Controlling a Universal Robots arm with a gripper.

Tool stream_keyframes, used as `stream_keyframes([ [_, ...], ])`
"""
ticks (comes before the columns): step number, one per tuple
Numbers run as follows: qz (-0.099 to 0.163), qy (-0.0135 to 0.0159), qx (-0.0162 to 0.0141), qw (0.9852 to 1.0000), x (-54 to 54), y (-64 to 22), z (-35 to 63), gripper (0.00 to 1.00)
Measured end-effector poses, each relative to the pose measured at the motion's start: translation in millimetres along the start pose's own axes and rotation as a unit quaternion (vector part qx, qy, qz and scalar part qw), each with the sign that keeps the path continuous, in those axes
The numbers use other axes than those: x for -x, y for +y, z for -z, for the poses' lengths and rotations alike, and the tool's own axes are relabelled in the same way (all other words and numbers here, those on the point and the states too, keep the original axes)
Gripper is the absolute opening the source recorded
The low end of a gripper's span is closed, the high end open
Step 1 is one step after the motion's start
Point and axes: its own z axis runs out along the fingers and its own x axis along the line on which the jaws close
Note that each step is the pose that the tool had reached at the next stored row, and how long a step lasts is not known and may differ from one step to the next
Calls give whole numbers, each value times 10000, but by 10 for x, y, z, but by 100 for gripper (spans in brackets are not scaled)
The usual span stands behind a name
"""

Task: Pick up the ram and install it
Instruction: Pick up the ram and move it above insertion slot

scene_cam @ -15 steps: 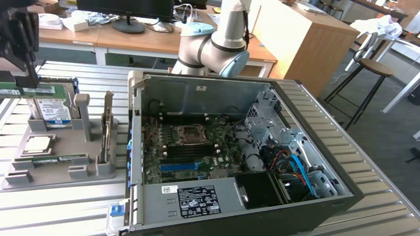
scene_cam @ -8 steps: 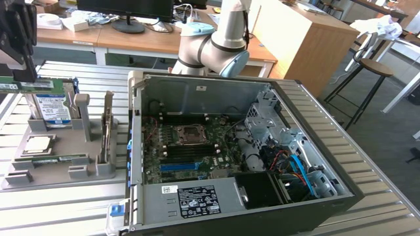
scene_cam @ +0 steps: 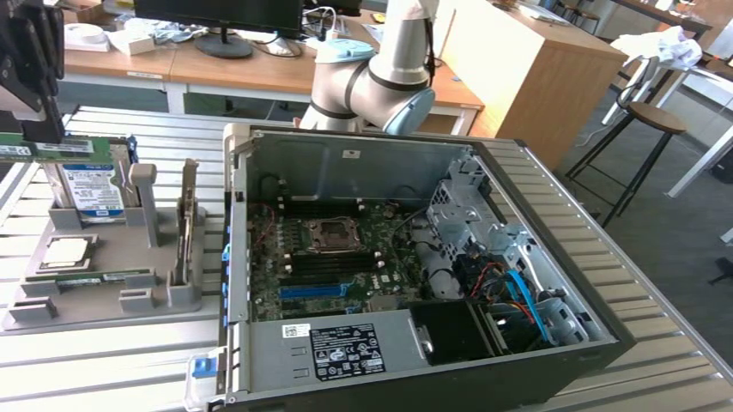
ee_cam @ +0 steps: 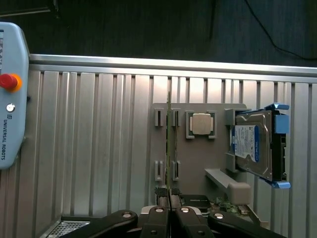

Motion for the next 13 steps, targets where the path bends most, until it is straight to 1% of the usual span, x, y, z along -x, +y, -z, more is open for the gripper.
stream_keyframes([
  [6,0,-1,-1,10000,-1,-50,0,11],
  [13,0,-1,-1,10000,-3,-163,5,11],
])
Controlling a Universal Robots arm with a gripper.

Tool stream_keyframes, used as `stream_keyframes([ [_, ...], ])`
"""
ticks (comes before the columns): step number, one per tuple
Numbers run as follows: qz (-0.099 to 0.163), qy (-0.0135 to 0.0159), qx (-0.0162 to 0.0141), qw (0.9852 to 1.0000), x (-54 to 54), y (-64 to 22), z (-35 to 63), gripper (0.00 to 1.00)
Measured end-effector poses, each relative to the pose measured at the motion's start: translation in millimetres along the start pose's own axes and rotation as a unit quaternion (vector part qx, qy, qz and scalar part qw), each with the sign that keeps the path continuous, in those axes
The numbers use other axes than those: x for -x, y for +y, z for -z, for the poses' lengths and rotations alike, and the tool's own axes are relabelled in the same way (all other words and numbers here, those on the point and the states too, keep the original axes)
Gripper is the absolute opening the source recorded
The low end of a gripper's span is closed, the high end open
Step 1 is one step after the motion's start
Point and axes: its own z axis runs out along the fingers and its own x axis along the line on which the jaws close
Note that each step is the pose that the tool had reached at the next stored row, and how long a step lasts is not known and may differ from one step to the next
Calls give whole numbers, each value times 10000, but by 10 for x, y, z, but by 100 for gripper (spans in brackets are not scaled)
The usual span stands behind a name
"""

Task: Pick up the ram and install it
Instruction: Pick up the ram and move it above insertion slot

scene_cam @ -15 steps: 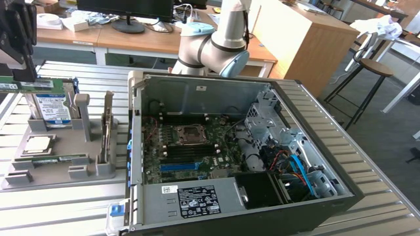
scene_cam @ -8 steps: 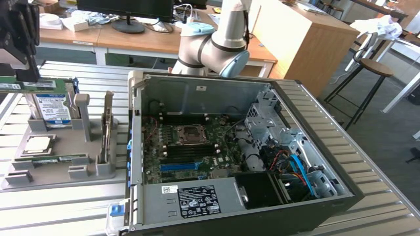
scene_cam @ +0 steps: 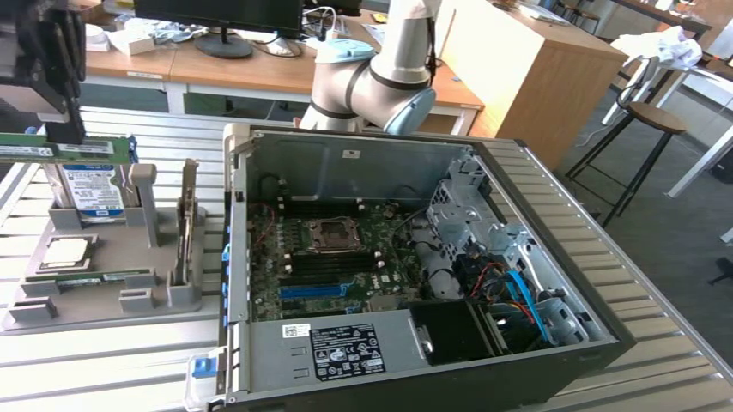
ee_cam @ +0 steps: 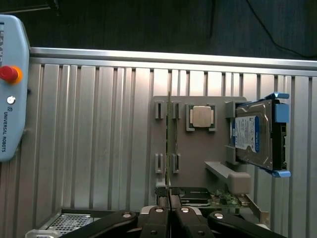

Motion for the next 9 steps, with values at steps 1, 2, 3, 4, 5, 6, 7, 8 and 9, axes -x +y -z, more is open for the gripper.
stream_keyframes([
  [1,0,0,0,10000,0,-17,1,11],
  [2,0,0,0,10000,0,-32,1,11],
  [3,0,0,0,10000,-1,-49,2,11],
  [4,0,0,0,10000,-1,-67,3,11],
  [5,0,0,0,10000,-1,-85,4,11],
  [6,0,0,-1,10000,-2,-103,4,11],
  [7,0,0,0,10000,-2,-122,5,11],
  [8,0,0,0,10000,-3,-141,6,11],
  [9,0,0,0,10000,-3,-160,7,11],
])
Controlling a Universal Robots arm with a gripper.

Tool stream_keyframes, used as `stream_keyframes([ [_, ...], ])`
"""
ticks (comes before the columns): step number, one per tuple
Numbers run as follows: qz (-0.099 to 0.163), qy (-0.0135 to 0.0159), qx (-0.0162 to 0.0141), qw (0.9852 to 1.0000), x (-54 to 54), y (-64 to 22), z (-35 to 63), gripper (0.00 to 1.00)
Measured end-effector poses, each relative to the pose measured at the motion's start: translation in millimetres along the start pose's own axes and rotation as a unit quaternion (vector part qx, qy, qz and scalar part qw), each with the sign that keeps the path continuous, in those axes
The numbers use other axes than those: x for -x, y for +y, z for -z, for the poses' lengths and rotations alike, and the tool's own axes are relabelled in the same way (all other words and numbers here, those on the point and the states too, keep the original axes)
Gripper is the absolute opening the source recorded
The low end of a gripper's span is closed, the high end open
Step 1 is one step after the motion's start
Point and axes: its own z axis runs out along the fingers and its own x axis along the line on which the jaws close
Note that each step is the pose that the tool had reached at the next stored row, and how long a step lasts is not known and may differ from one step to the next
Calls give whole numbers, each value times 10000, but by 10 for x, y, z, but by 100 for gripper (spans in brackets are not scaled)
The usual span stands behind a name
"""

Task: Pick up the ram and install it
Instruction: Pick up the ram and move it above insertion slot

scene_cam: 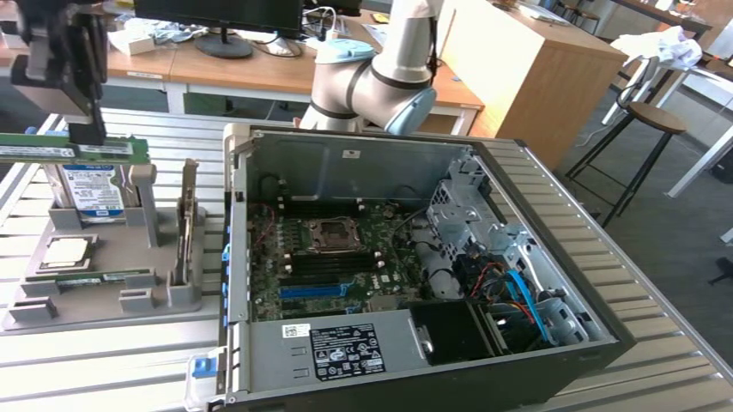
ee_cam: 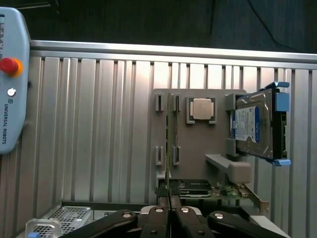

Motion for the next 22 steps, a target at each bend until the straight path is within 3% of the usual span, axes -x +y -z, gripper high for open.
stream_keyframes([
  [22,0,0,0,10000,-8,-410,18,11],
])
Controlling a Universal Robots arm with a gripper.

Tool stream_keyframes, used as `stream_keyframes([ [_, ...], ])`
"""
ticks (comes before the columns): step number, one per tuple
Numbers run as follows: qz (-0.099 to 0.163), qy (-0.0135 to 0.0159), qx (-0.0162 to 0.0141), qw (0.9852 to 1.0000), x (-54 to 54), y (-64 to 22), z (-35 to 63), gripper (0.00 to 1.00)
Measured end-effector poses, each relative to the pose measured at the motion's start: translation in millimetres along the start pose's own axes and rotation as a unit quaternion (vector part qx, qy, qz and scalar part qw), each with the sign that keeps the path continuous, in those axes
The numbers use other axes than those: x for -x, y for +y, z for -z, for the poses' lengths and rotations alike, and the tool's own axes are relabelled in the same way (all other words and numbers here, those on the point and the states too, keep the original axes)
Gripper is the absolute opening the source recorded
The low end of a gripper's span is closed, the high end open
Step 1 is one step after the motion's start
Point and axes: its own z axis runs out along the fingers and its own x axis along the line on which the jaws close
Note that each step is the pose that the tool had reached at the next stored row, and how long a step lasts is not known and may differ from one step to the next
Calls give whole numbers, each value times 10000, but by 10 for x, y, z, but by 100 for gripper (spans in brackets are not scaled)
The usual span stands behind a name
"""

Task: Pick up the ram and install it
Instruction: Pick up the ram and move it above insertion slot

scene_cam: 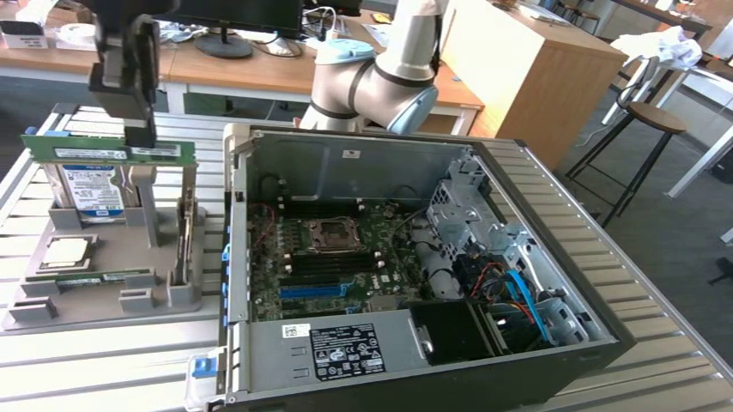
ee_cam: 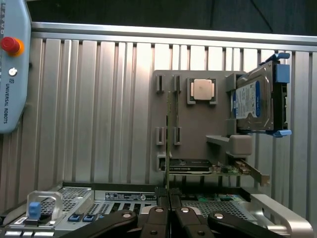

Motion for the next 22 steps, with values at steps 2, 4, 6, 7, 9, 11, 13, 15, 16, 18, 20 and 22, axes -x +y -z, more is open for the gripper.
stream_keyframes([
  [2,0,0,0,10000,-1,-39,2,11],
  [4,0,0,0,10000,-2,-82,4,11],
  [6,0,0,0,10000,-3,-125,5,11],
  [7,0,0,0,10000,-3,-147,6,11],
  [9,0,0,0,10000,-4,-192,8,11],
  [11,0,0,0,10000,-5,-241,10,11],
  [13,-1,0,0,10000,-6,-289,12,11],
  [15,0,0,0,10000,-7,-337,15,11],
  [16,1,0,0,10000,-8,-360,15,11],
  [18,0,0,0,10000,-8,-408,17,11],
  [20,0,0,0,10000,-9,-455,20,11],
  [22,0,0,0,10000,-10,-504,22,11],
])
